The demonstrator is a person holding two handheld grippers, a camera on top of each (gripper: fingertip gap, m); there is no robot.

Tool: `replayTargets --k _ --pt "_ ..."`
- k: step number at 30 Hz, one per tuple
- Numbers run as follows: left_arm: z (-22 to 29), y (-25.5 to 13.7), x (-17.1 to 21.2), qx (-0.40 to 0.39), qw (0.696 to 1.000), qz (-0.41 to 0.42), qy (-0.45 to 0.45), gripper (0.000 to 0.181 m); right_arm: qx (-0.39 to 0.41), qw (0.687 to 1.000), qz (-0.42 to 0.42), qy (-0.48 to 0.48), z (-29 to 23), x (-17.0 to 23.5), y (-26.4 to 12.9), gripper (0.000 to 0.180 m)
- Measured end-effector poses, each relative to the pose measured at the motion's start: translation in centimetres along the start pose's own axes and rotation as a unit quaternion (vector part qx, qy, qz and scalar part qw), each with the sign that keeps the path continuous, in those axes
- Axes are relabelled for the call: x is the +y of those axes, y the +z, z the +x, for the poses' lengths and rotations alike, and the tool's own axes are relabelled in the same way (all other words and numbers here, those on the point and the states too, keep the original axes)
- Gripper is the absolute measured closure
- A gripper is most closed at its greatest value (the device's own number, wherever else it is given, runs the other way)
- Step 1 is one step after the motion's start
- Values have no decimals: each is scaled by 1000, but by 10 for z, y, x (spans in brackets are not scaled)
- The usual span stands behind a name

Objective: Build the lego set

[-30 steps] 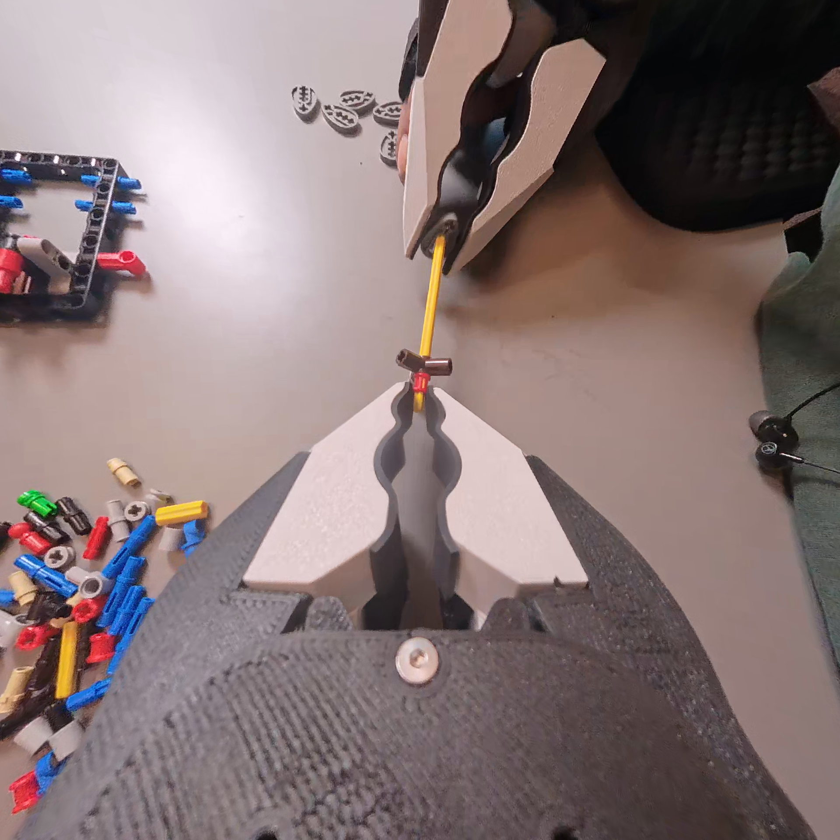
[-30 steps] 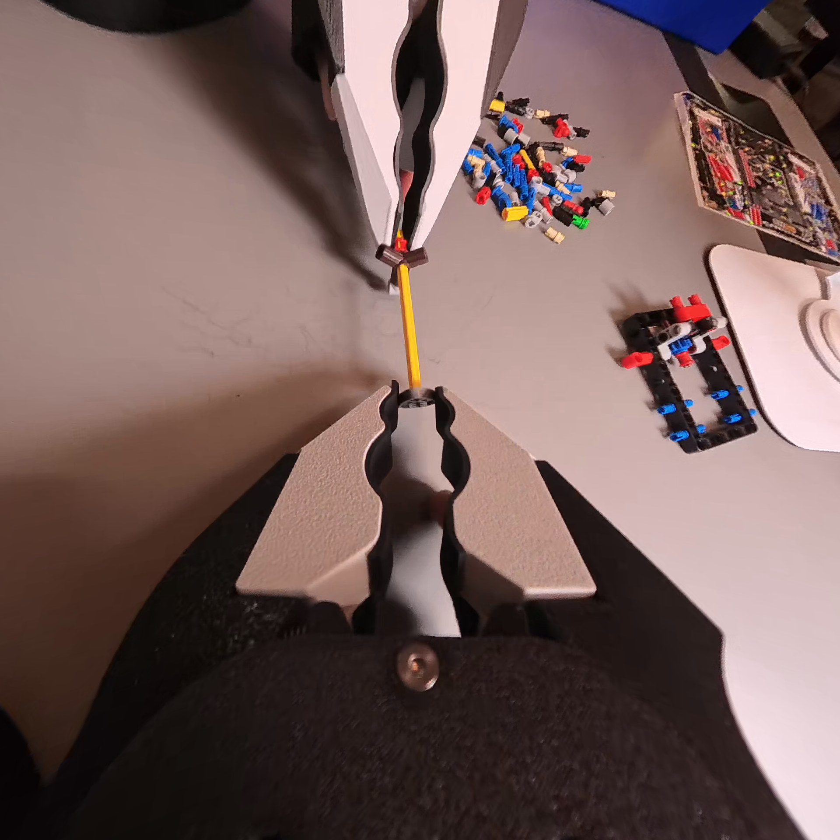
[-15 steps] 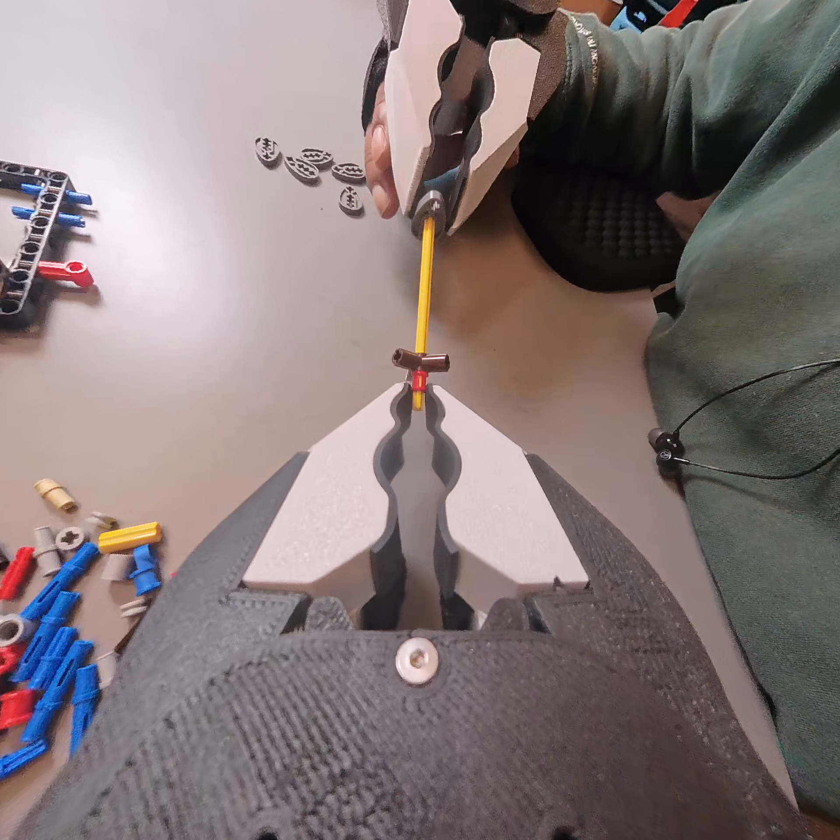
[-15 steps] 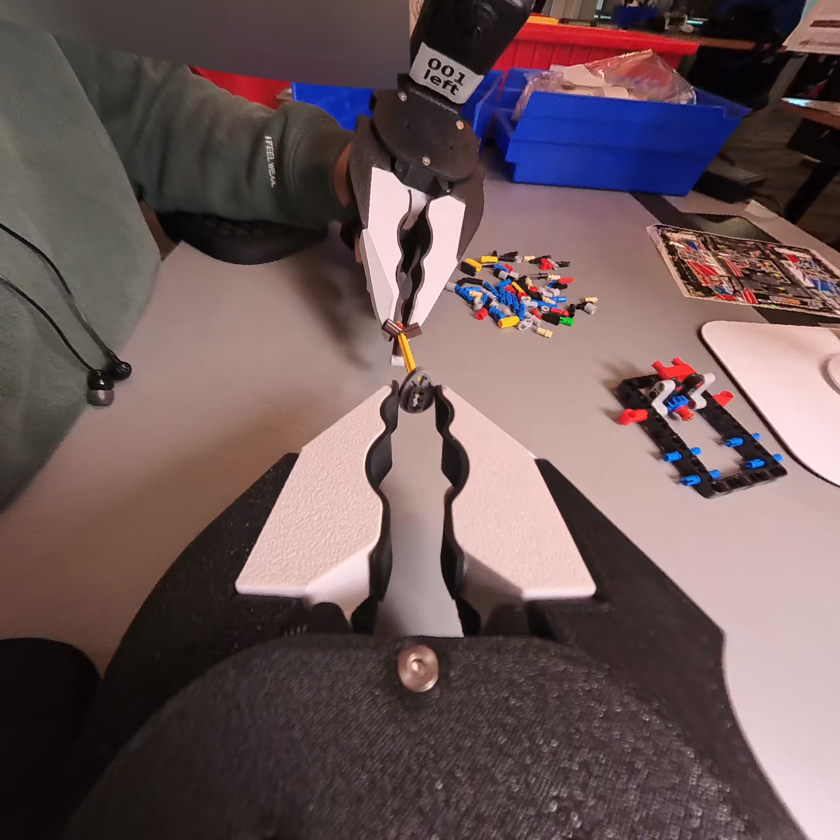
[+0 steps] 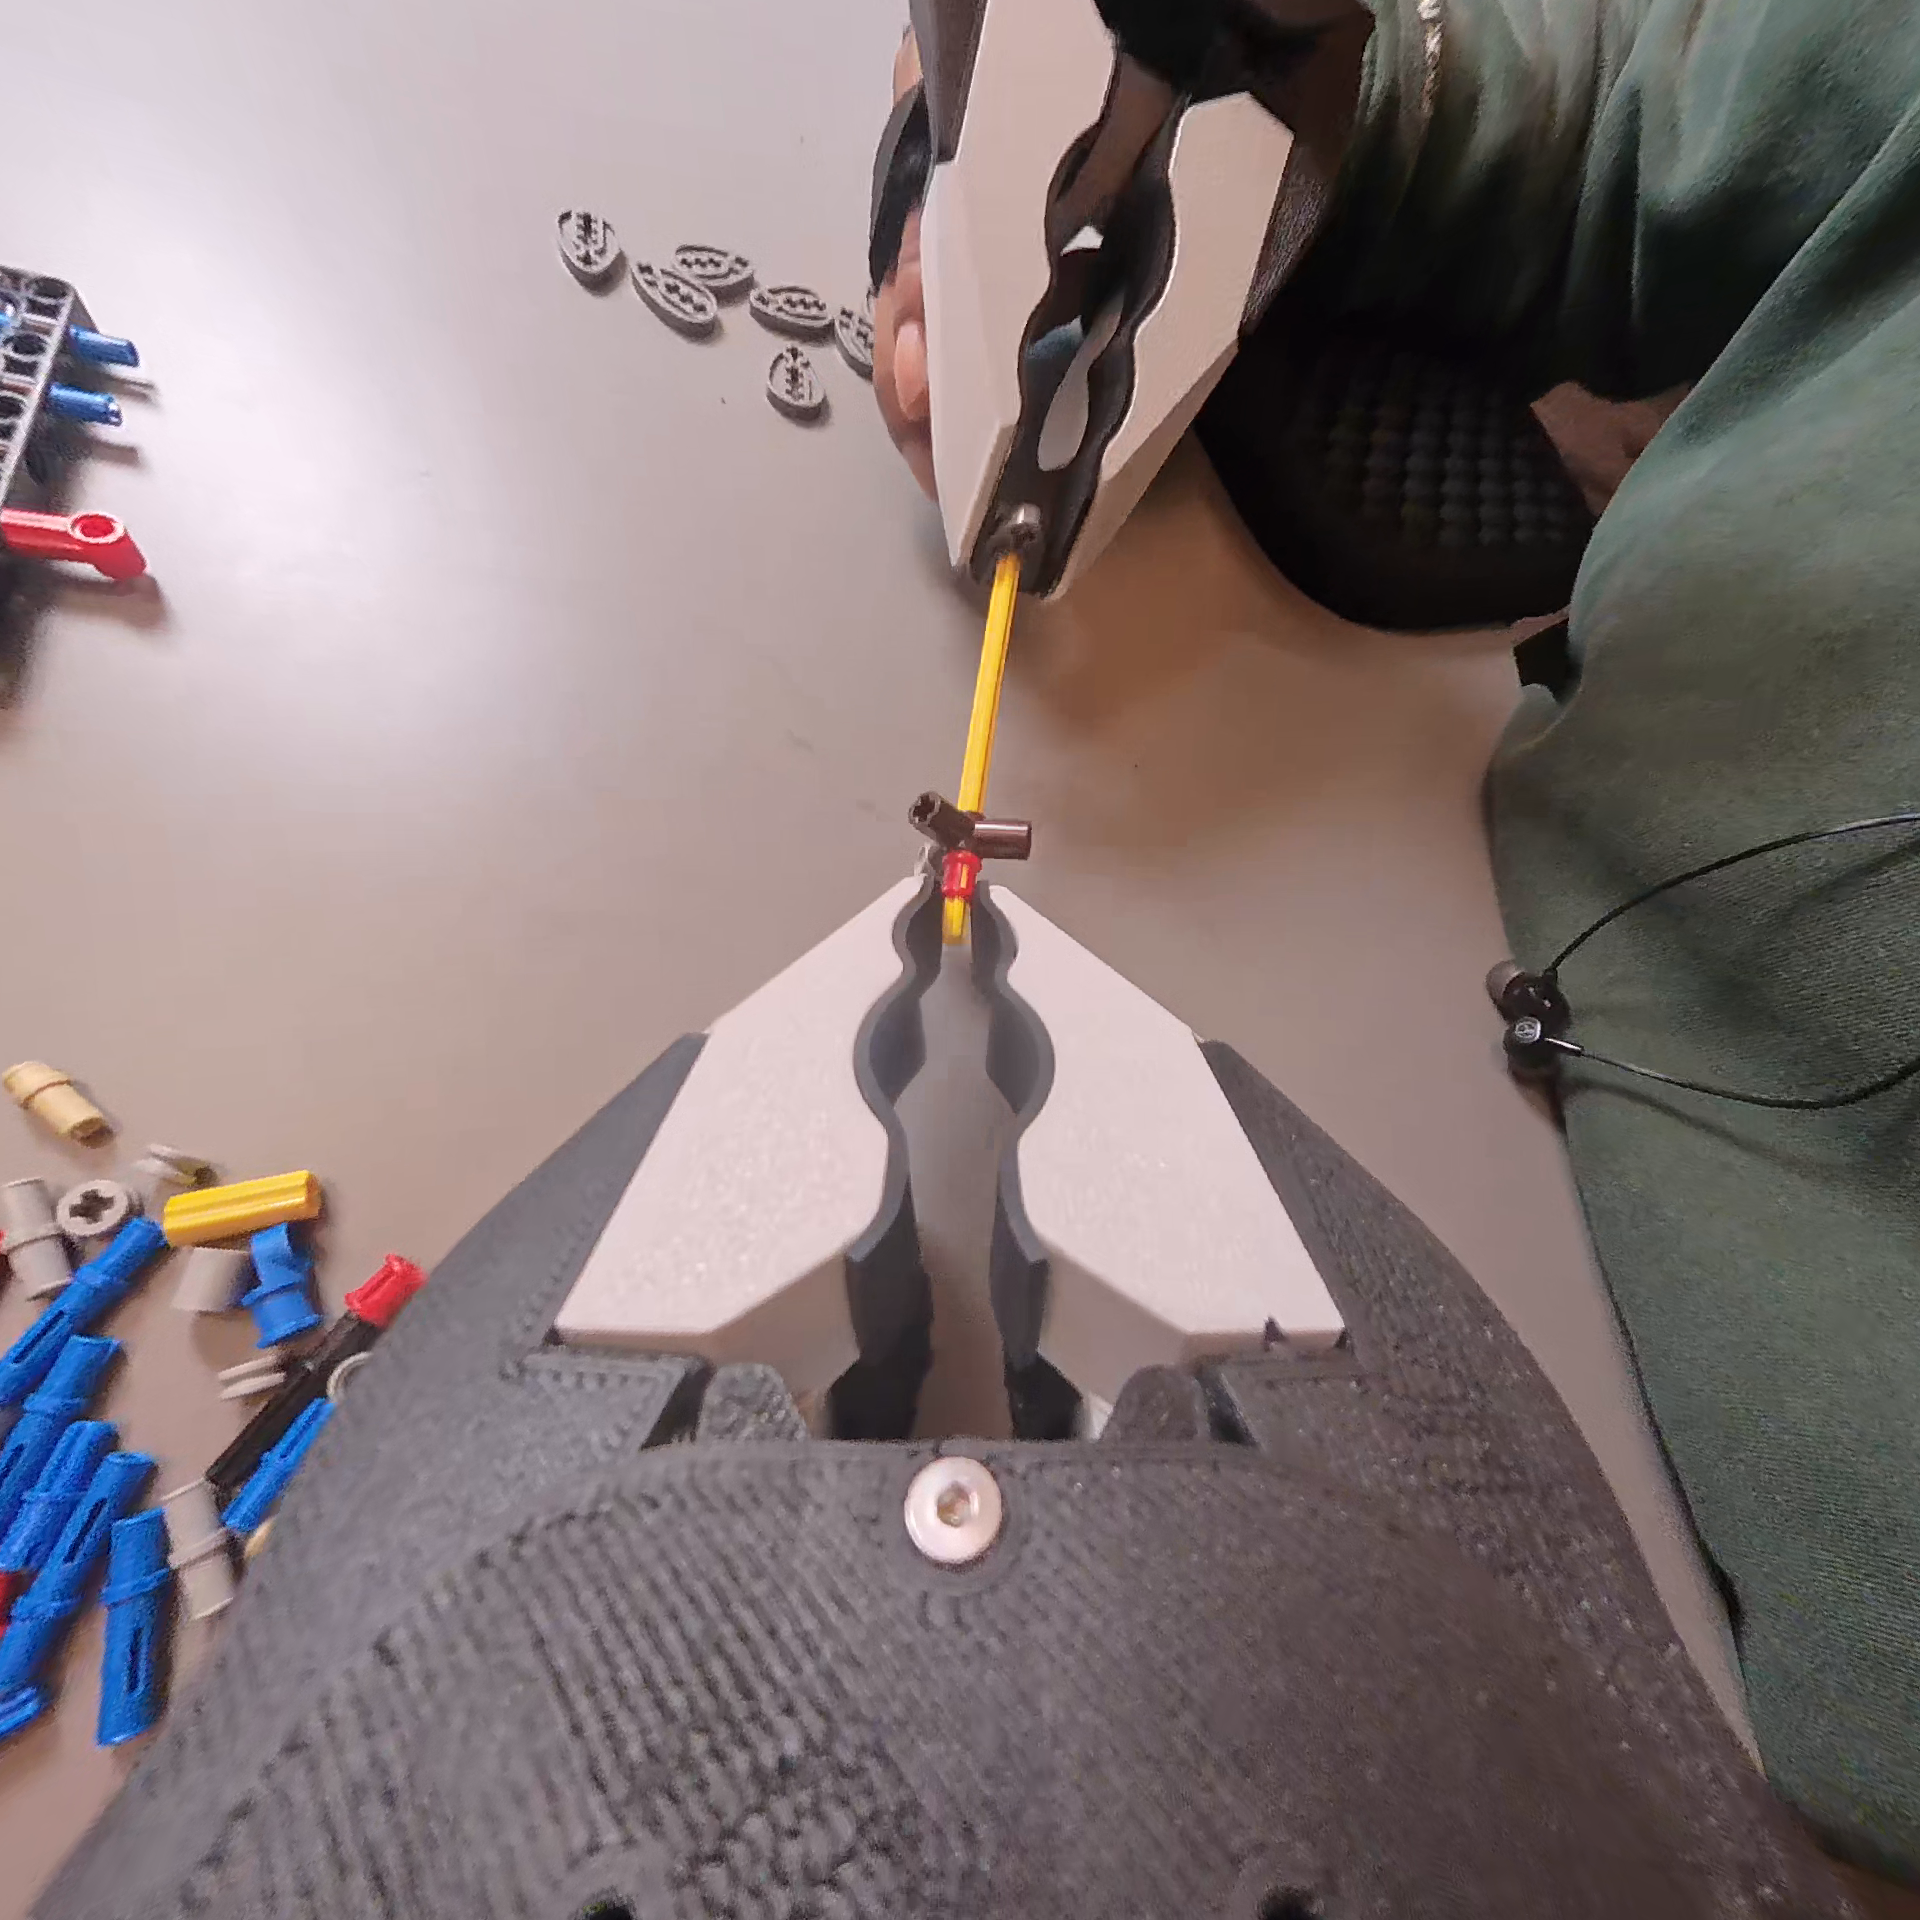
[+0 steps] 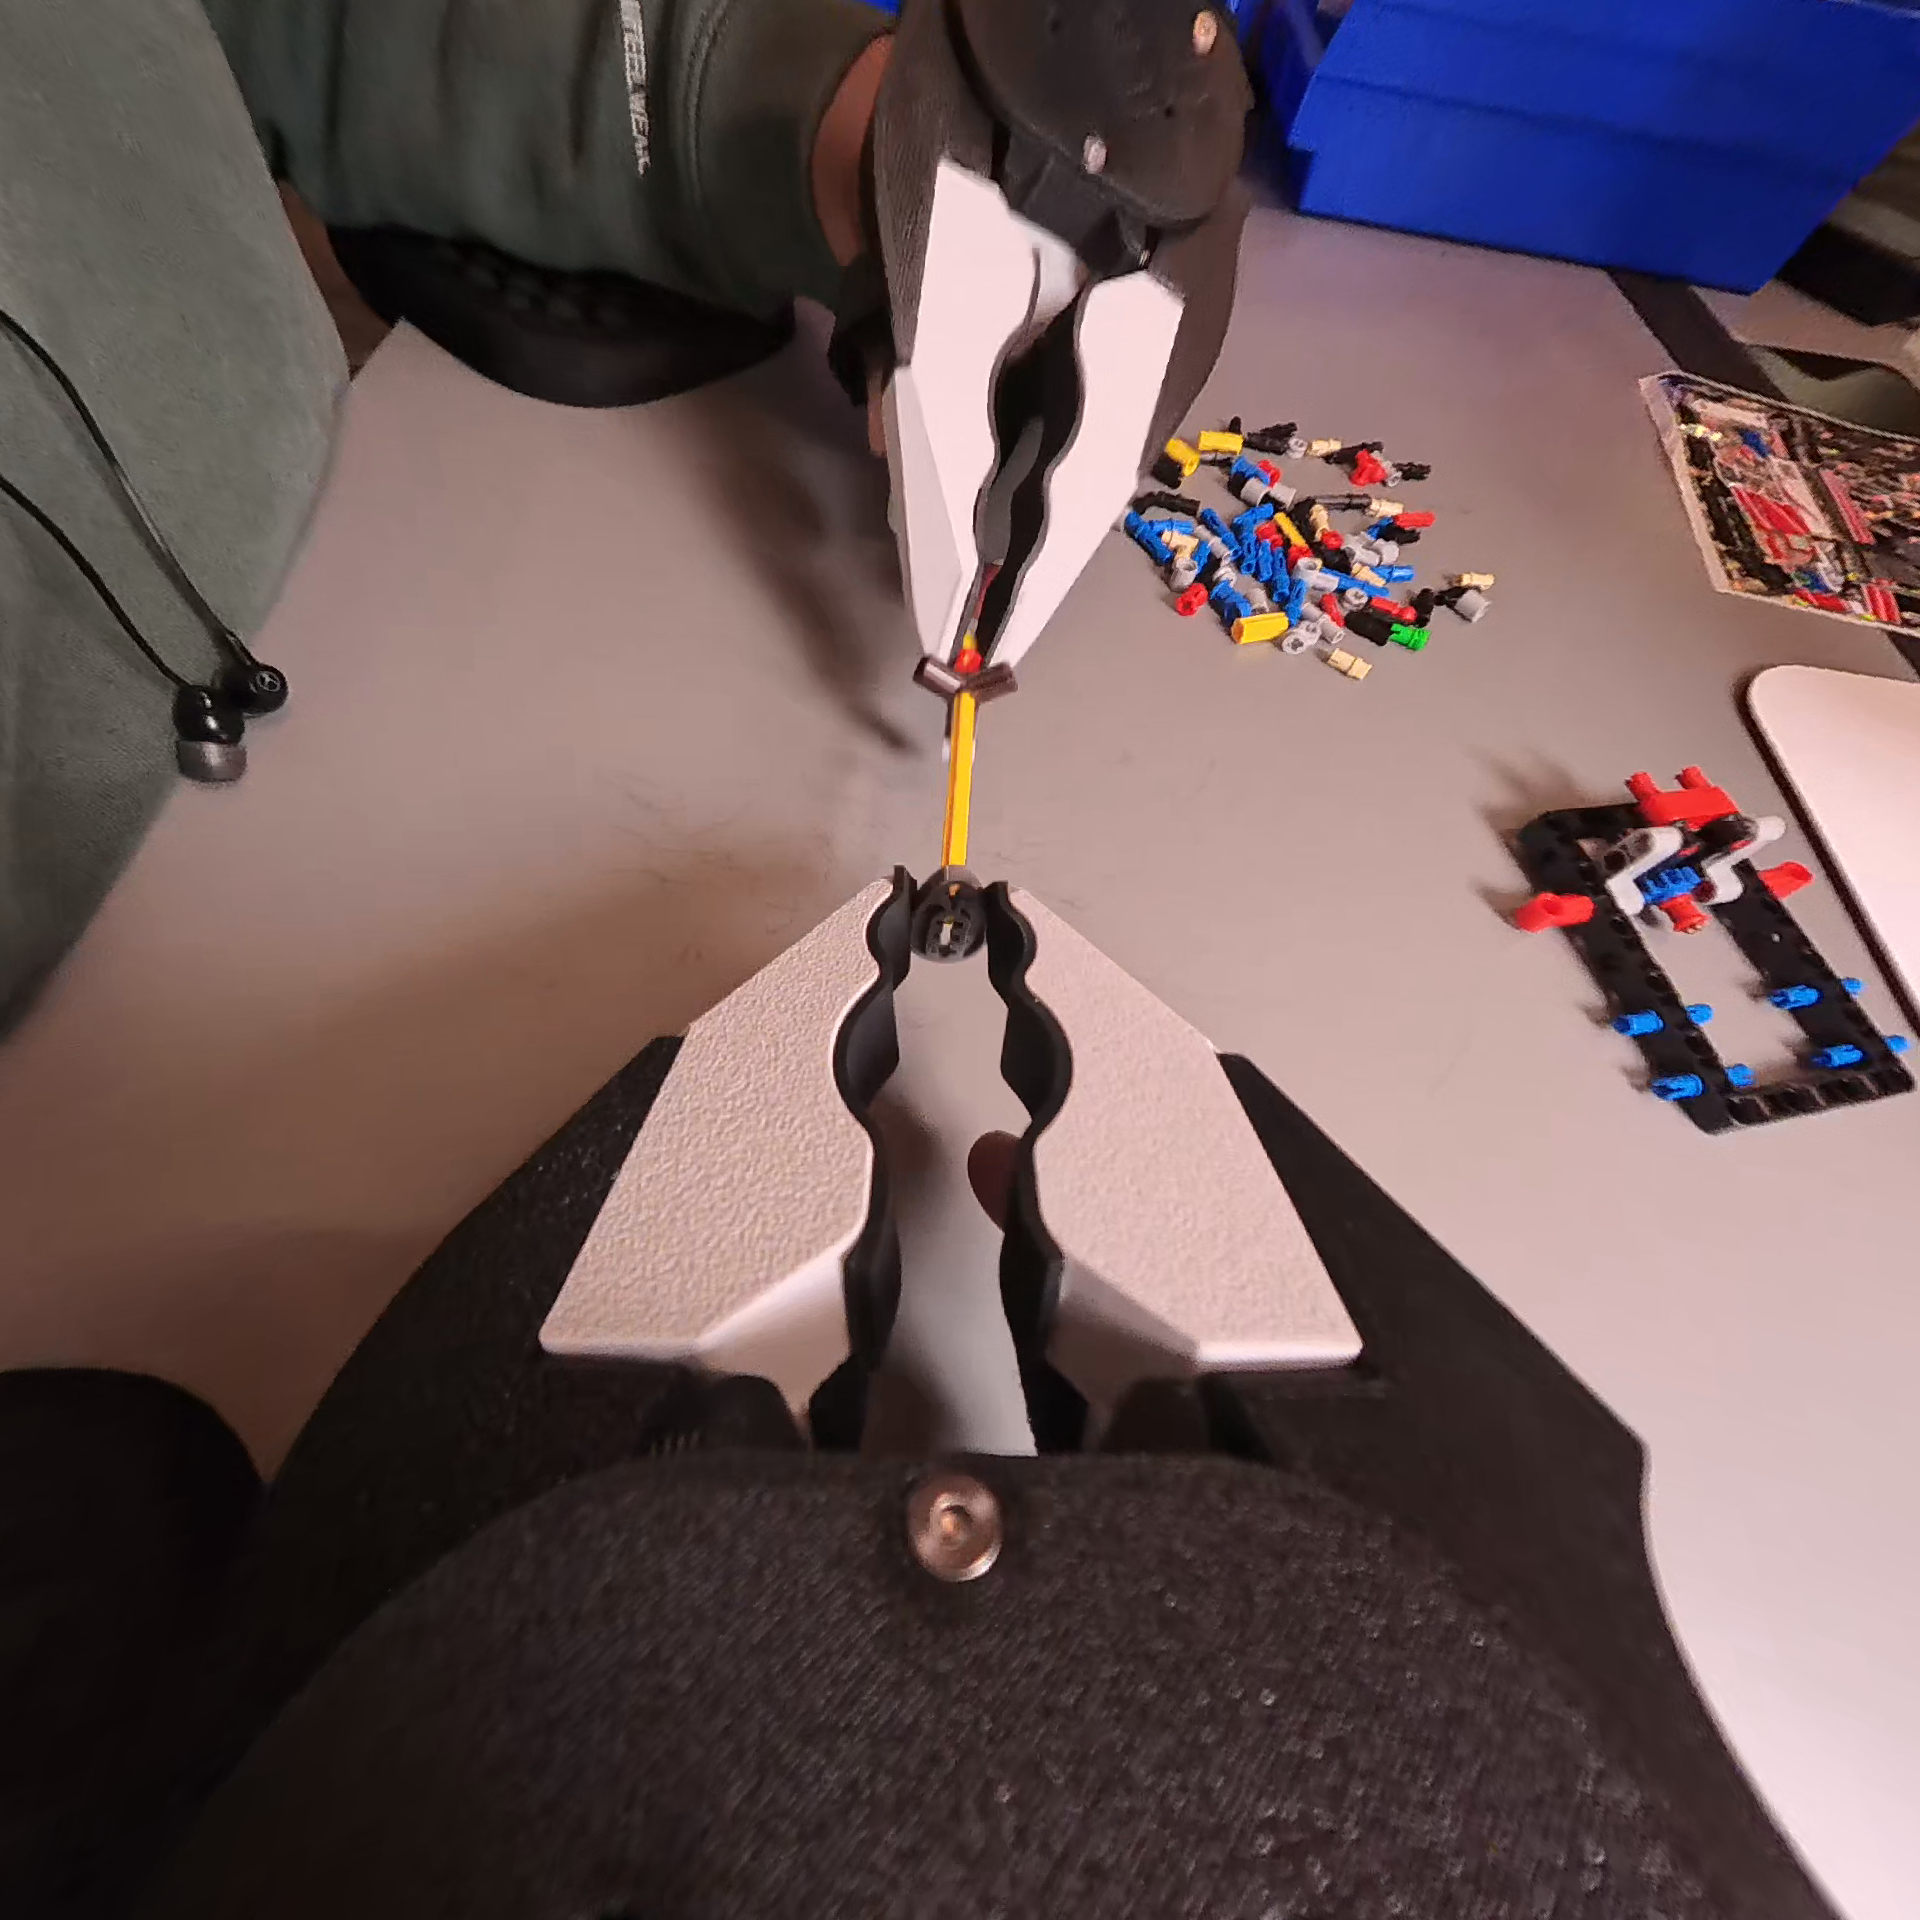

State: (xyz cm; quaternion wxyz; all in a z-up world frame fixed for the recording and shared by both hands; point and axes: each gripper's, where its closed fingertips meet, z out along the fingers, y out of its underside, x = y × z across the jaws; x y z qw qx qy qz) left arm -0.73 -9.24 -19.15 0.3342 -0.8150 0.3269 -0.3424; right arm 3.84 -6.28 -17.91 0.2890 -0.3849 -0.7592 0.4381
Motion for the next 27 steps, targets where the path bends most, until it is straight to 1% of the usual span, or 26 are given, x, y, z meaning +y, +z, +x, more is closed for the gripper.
replayTargets --k 8,12,14,16,18,21,27 --pt "-3 3 3 -8 1000 -7 -2 178 9 999 -29 -15 1 8 4 168" --pt "-3 2 1 -7 1000 4 -6 178 20 999 -21 -15 3 5 3 168" --pt "2 3 -6 9 1000 25 -11 178 16 1000 19 1 2 -8 2 168" --pt "4 4 -12 6 999 34 -2 177 25 1000 -1 -15 2 -4 7 168" --pt "5 -1 -18 16 998 55 -13 177 25 999 30 4 5 -13 3 168" --pt "4 -1 -15 13 998 53 -6 177 30 999 29 5 6 -12 4 168" --pt "2 -7 -26 19 995 98 -3 177 63 995 75 6 17 -34 -5 167"
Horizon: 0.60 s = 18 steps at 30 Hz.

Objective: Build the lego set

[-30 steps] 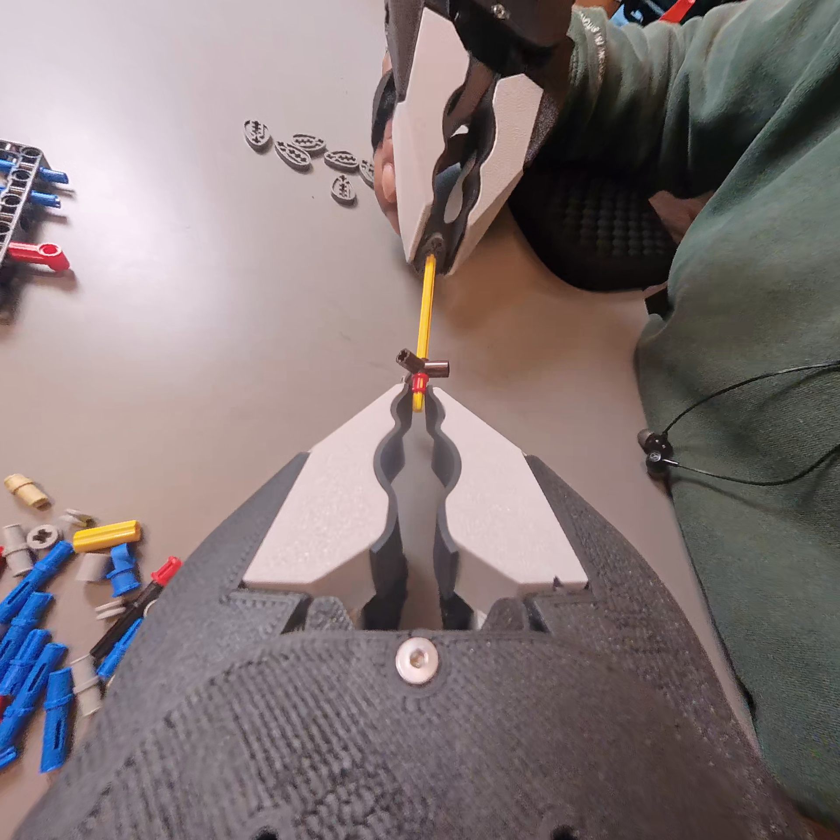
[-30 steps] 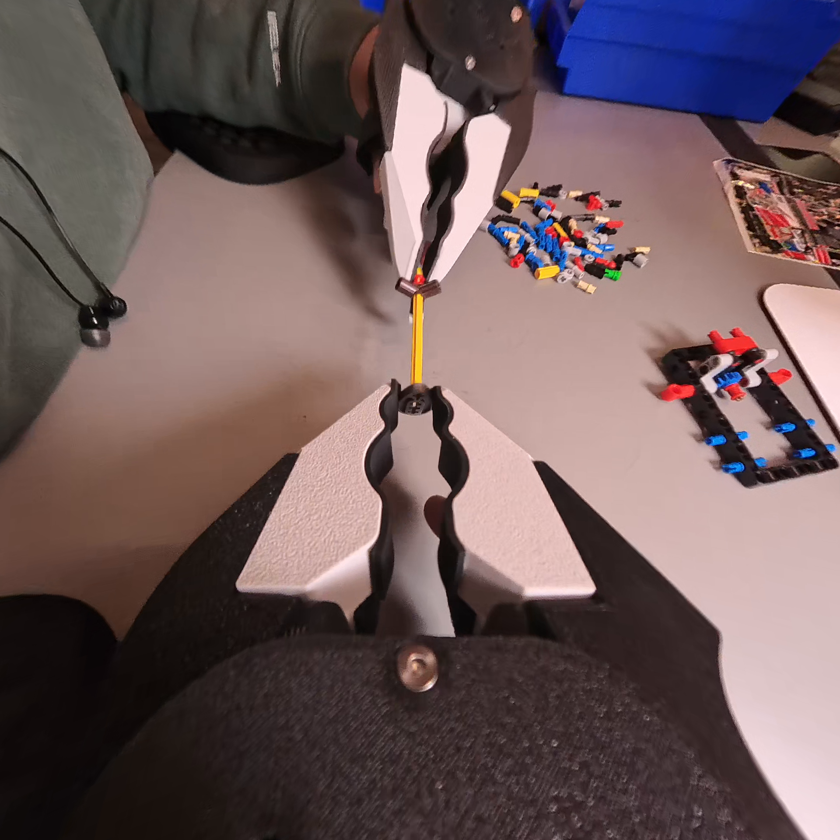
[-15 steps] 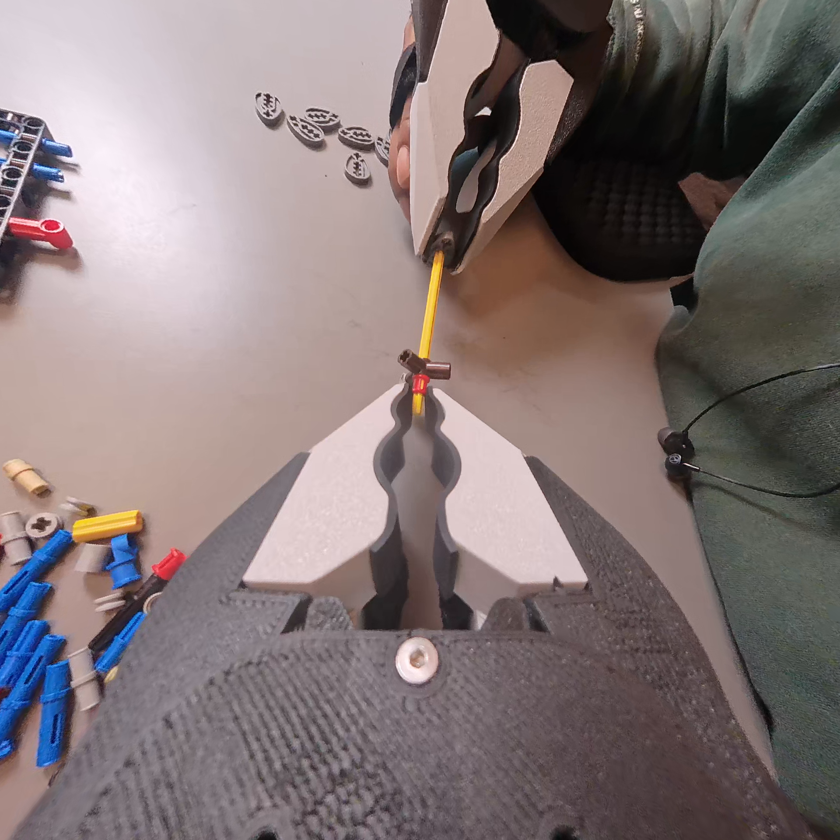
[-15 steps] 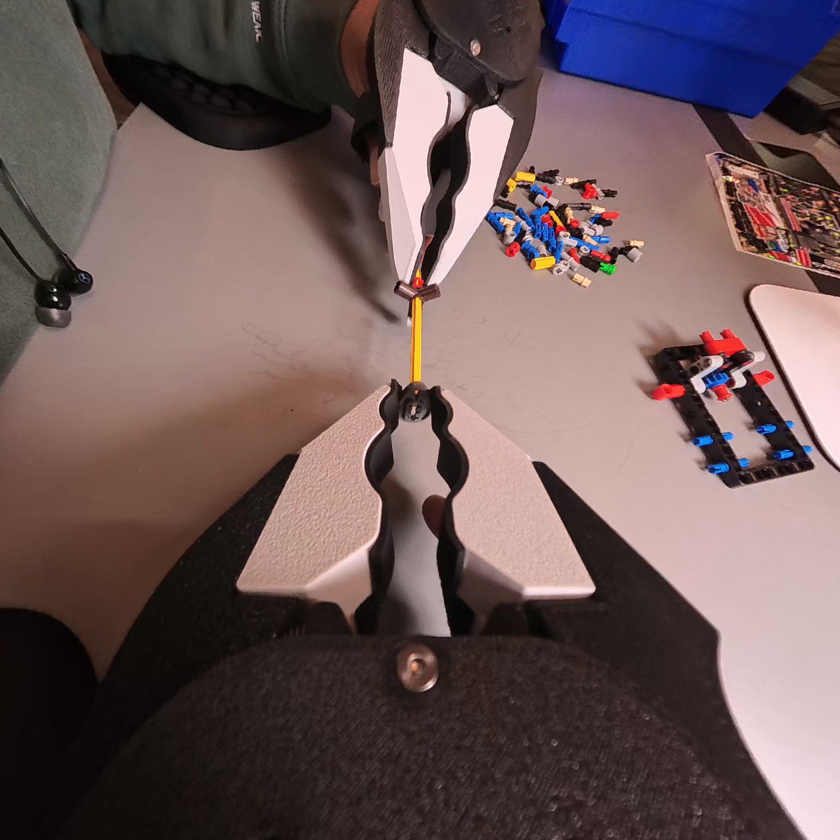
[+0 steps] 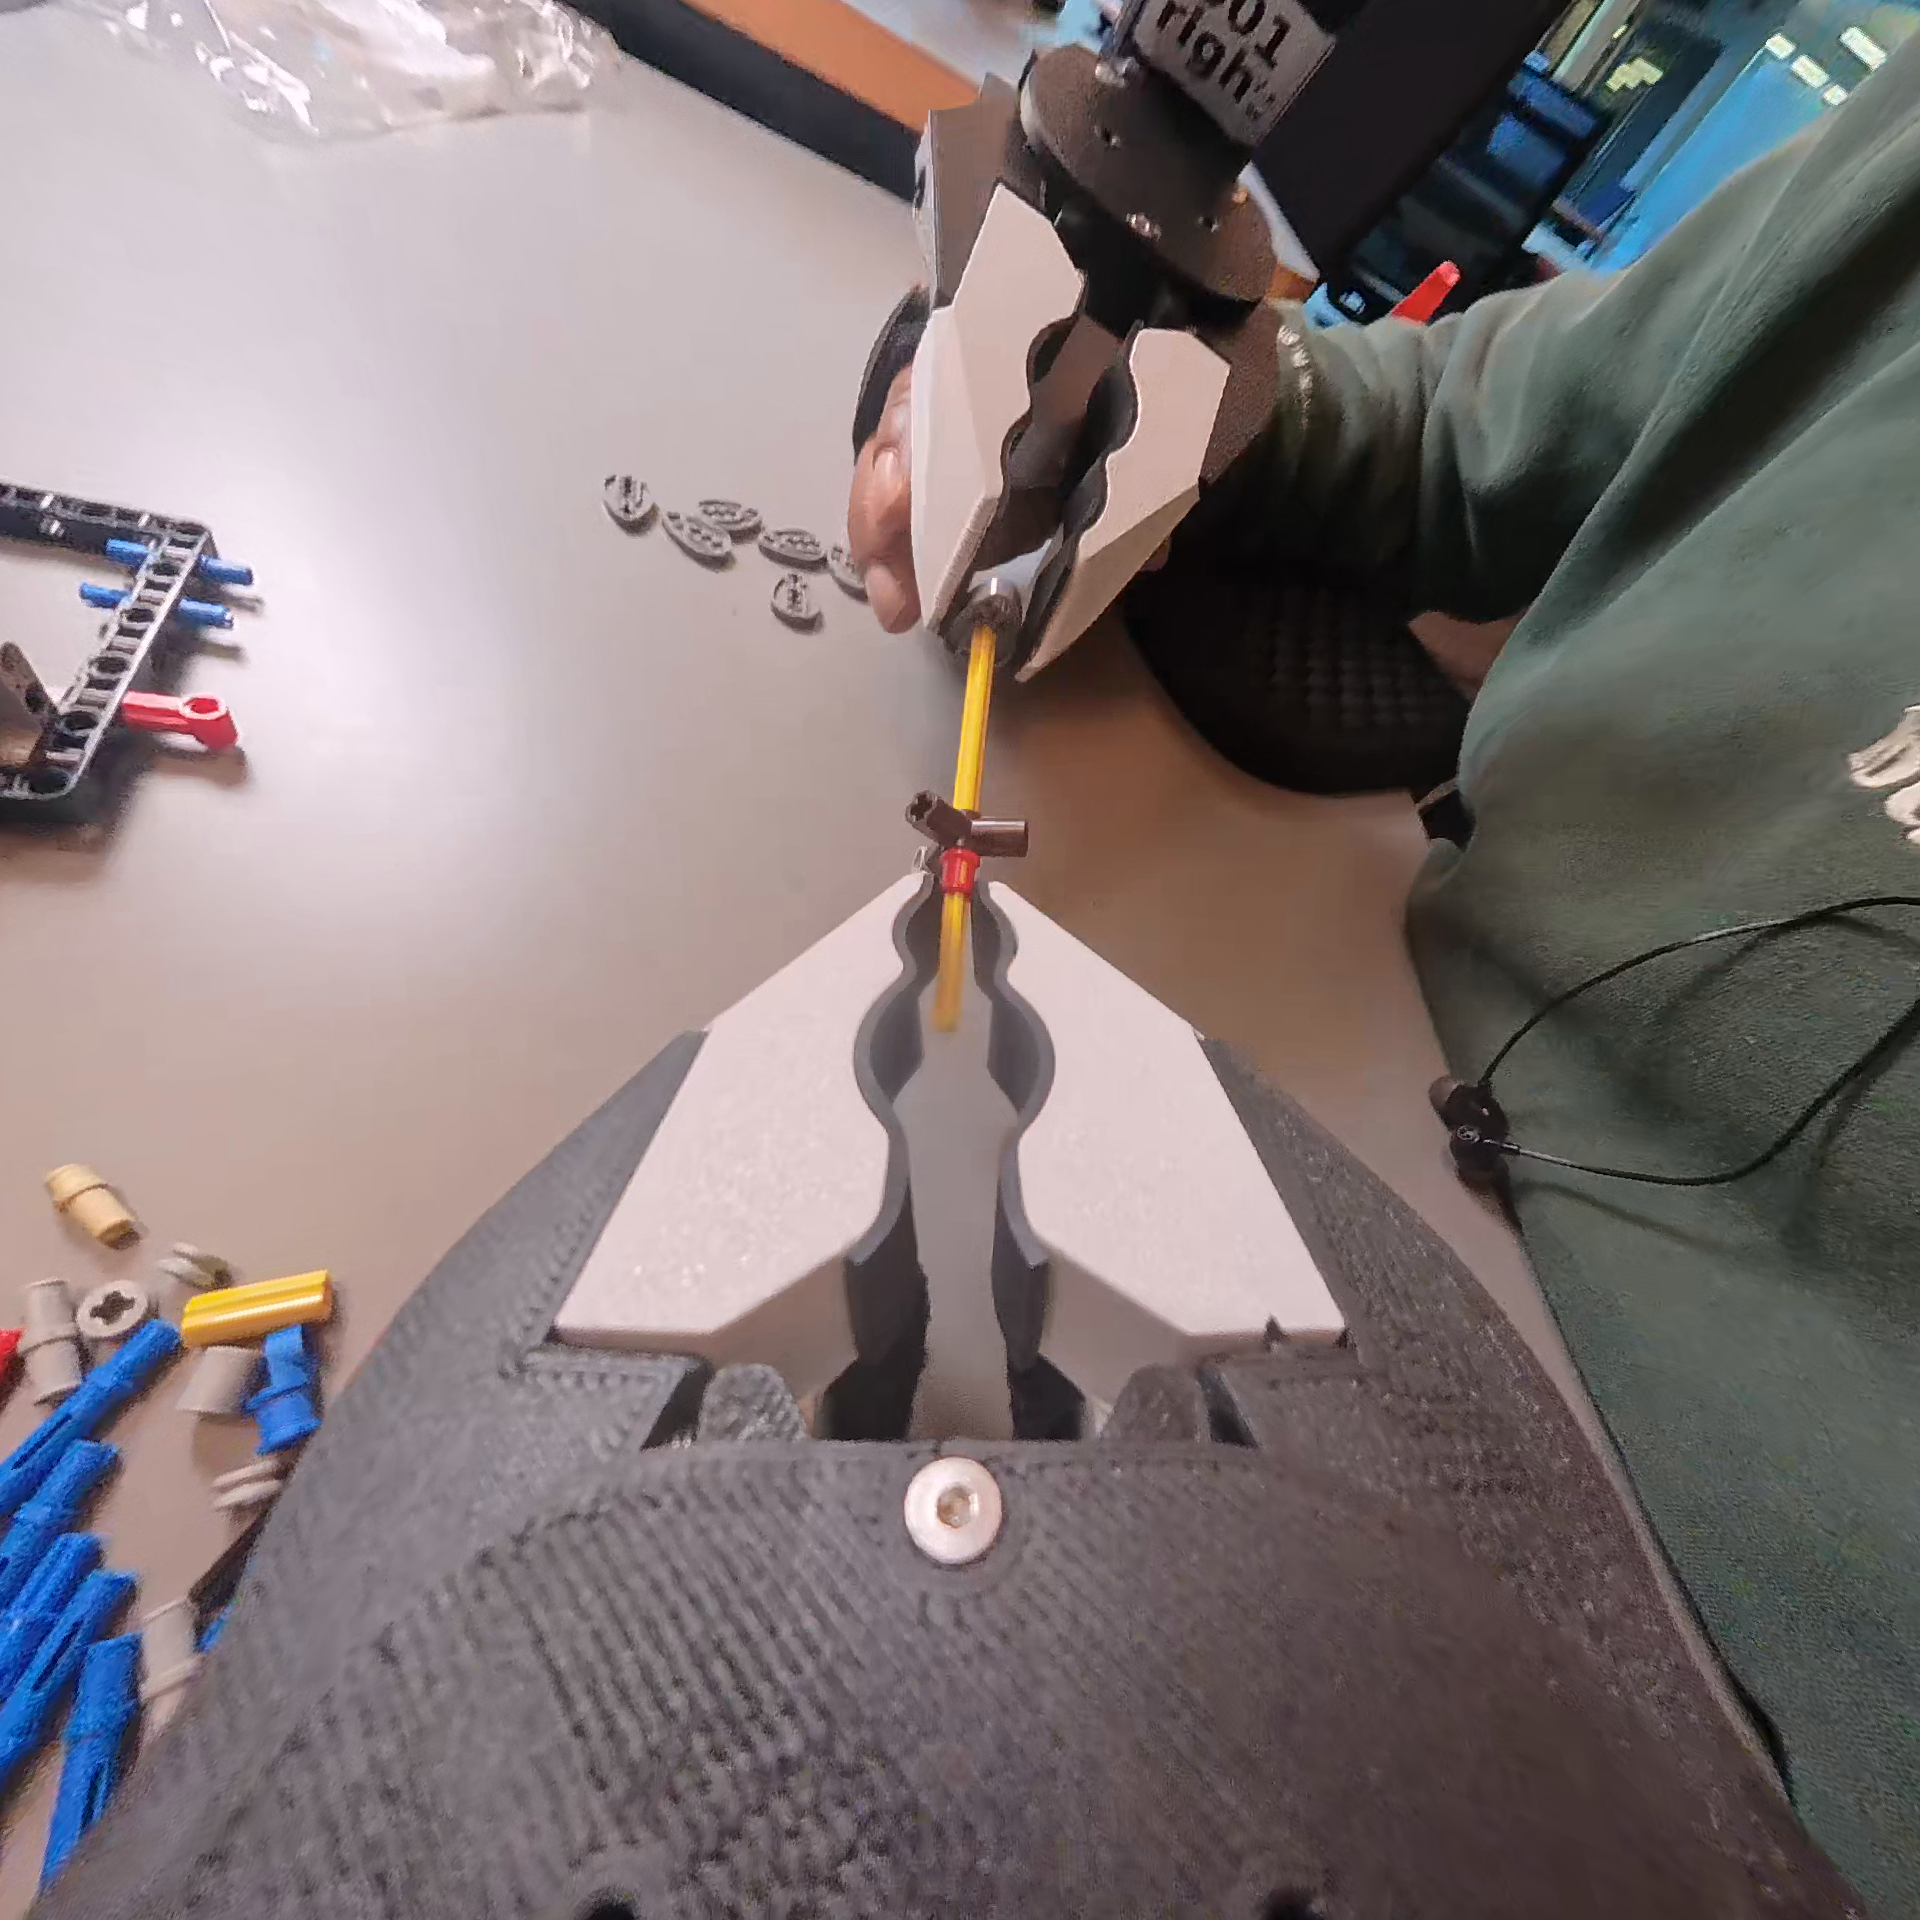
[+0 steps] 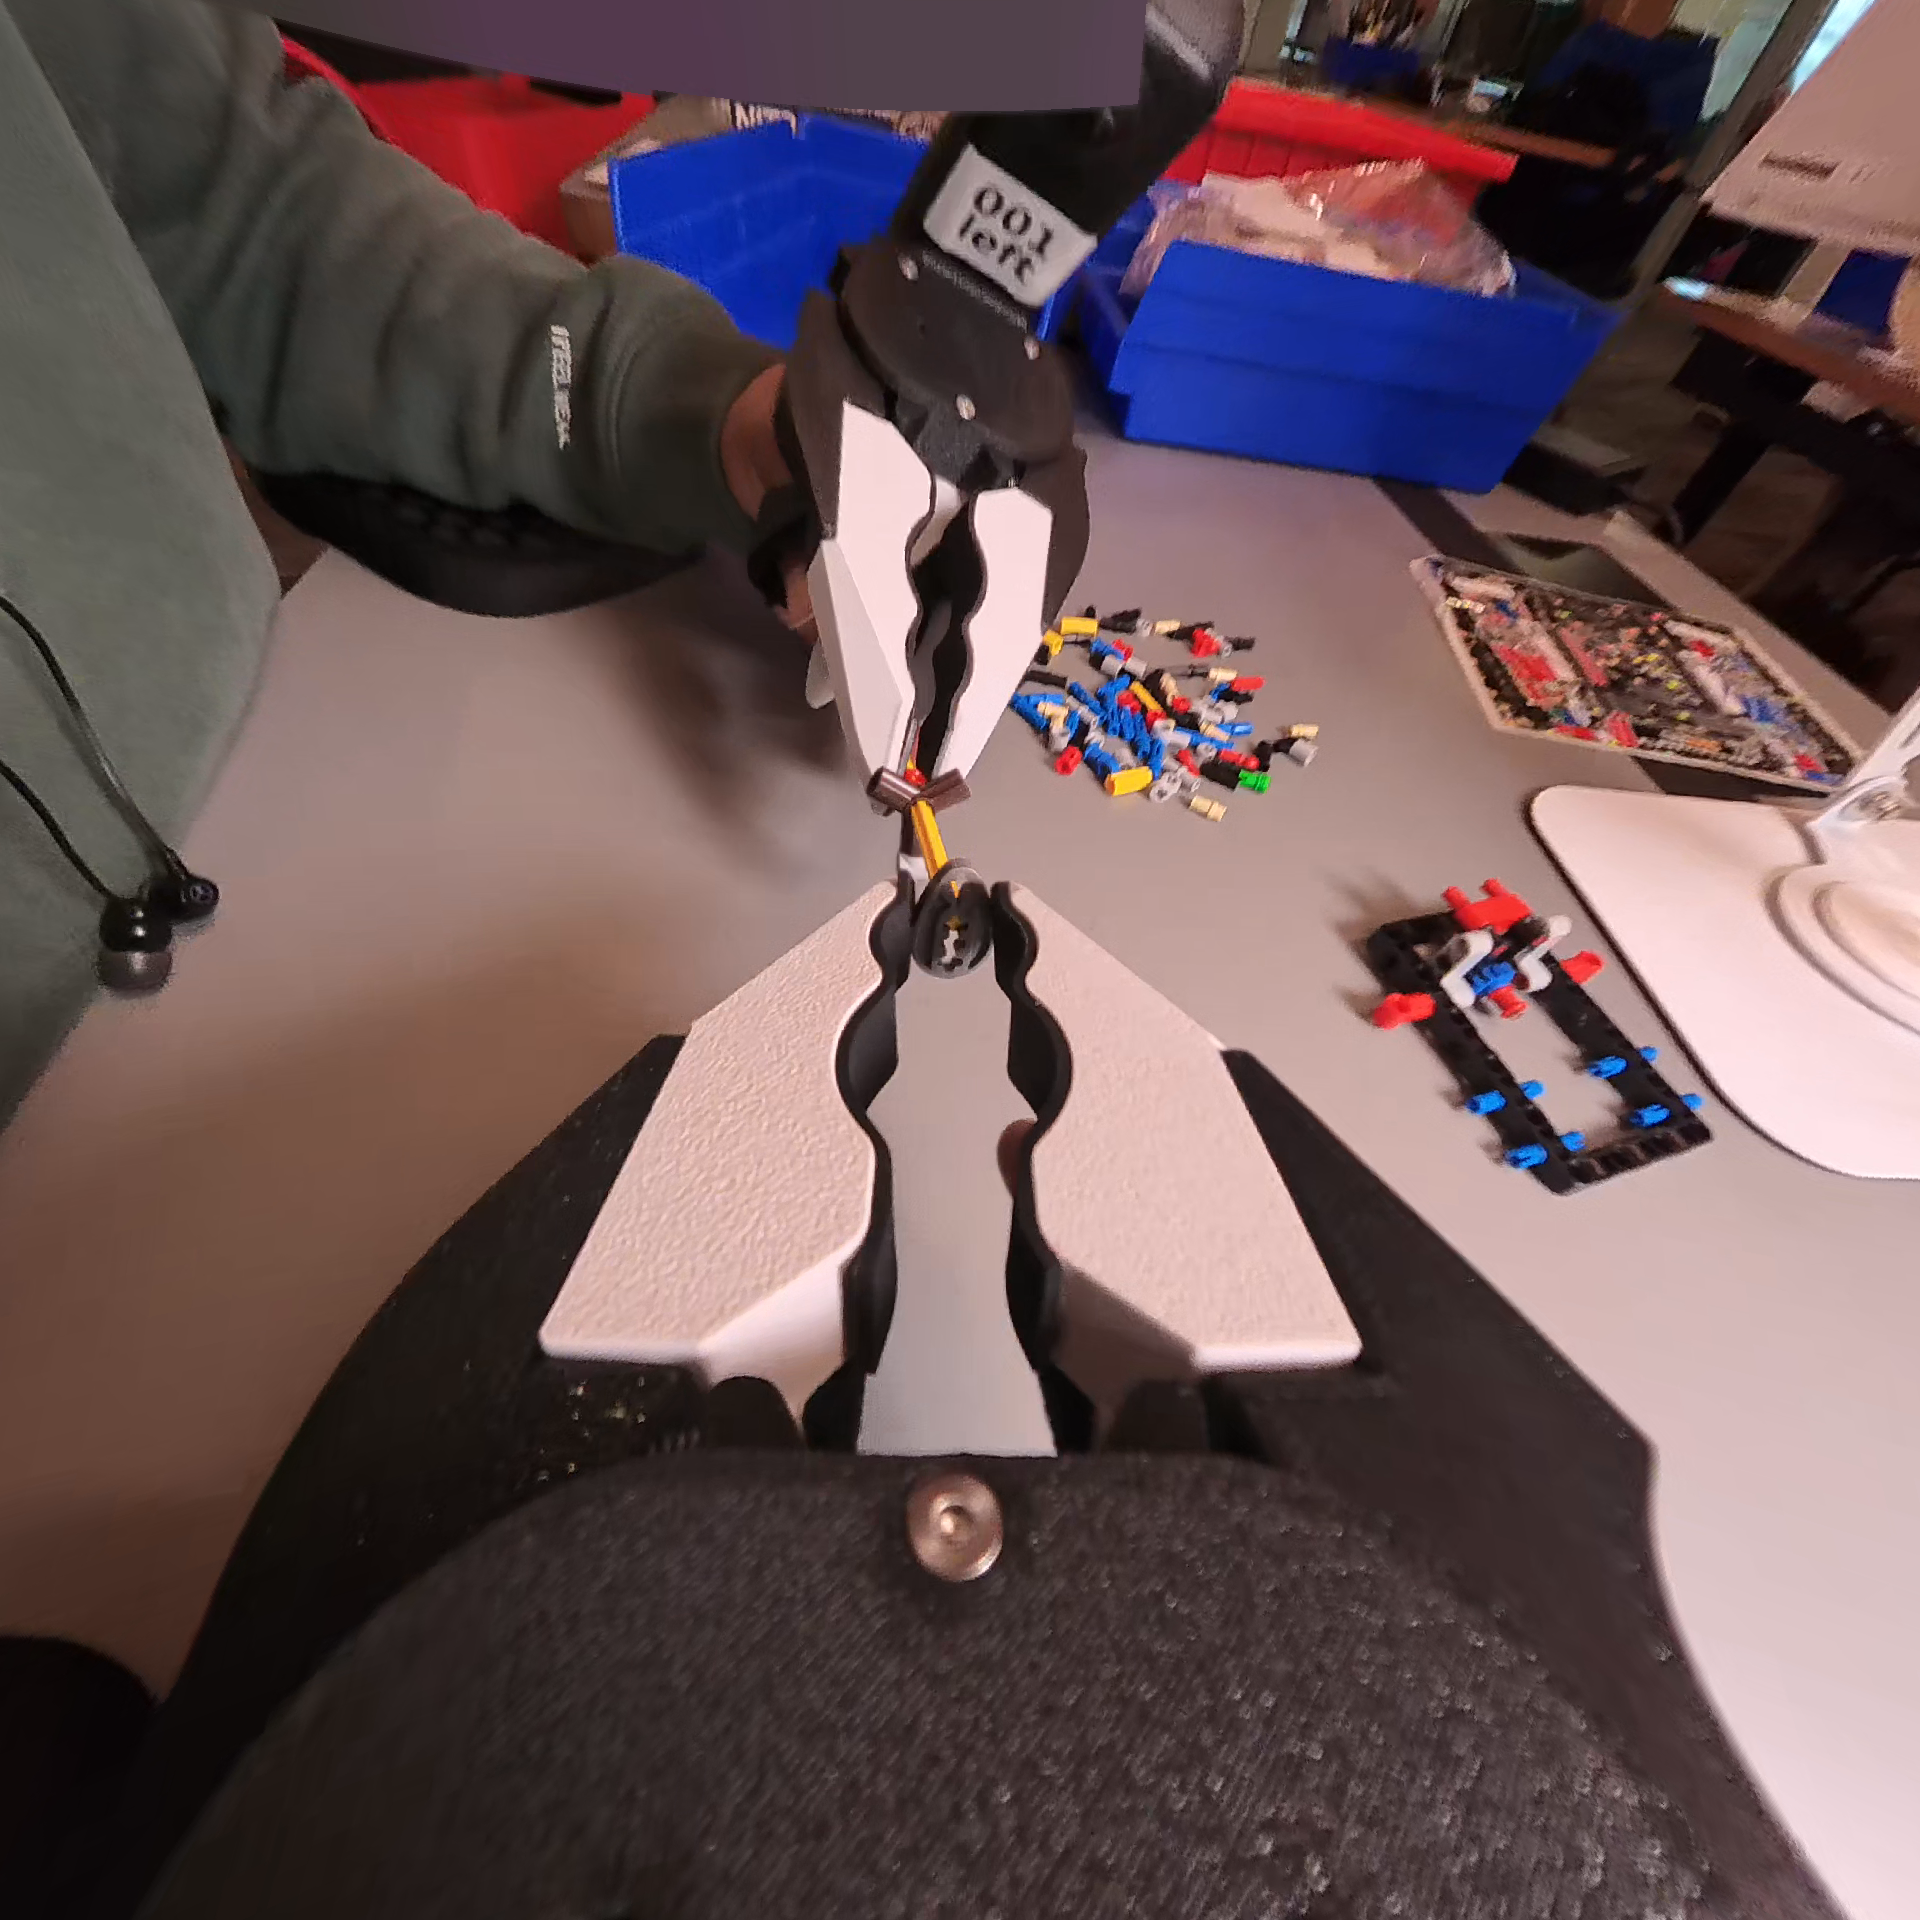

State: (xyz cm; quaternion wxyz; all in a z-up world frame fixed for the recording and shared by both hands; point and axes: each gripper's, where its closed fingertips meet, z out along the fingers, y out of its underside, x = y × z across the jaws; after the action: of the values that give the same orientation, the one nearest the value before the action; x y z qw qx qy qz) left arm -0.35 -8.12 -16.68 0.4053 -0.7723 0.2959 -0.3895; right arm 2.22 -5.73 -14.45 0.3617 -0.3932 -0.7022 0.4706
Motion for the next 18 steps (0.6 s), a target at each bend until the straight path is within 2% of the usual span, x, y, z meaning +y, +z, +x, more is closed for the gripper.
replayTargets --k 6,12,18 --pt "4 -2 -7 5 999 25 27 176 11 999 23 -22 0 -16 -9 161" --pt "9 0 -10 4 999 29 42 176 5 999 5 -33 -2 -10 -15 157" --pt "13 3 -9 -3 998 15 65 176 -13 999 4 -30 -9 -9 -13 166"
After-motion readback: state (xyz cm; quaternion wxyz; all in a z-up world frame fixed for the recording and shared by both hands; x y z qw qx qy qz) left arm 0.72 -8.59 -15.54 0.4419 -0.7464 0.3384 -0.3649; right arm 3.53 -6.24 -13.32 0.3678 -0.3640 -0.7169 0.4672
